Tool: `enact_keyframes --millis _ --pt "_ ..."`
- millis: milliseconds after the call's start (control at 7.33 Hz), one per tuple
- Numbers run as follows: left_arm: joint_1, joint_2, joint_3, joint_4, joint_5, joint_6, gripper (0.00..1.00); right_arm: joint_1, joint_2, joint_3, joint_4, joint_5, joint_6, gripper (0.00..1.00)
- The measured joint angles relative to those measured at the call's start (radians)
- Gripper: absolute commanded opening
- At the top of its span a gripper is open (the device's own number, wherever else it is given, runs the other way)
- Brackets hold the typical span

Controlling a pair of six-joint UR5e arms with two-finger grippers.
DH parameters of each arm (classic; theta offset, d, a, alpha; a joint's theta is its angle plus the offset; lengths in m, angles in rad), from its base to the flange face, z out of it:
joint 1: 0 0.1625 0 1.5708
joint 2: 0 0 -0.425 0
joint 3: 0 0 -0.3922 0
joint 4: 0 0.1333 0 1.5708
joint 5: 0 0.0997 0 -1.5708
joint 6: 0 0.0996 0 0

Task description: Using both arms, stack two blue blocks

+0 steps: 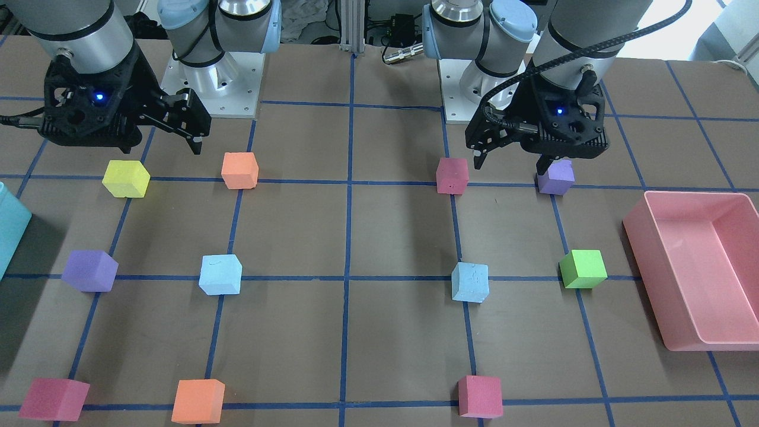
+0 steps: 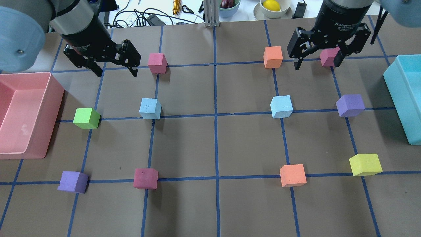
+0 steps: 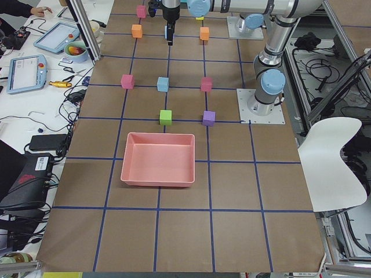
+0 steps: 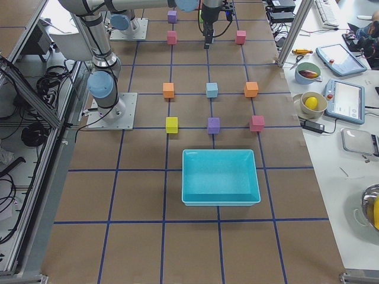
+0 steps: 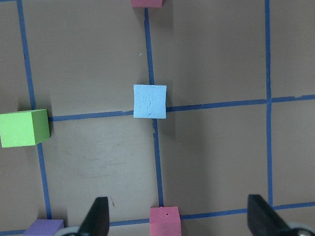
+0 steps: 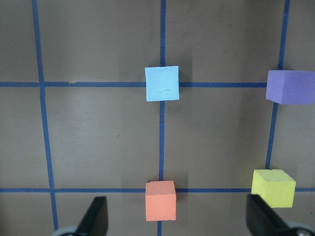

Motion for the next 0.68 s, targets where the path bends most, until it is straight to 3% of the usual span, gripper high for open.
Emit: enact_keyframes --millis 682 --pt "0.008 -0.076 -0.021 0.018 -0.003 0.002 1.0 0.0 0.021 0.001 0.002 -0.002 -0.001 1.0"
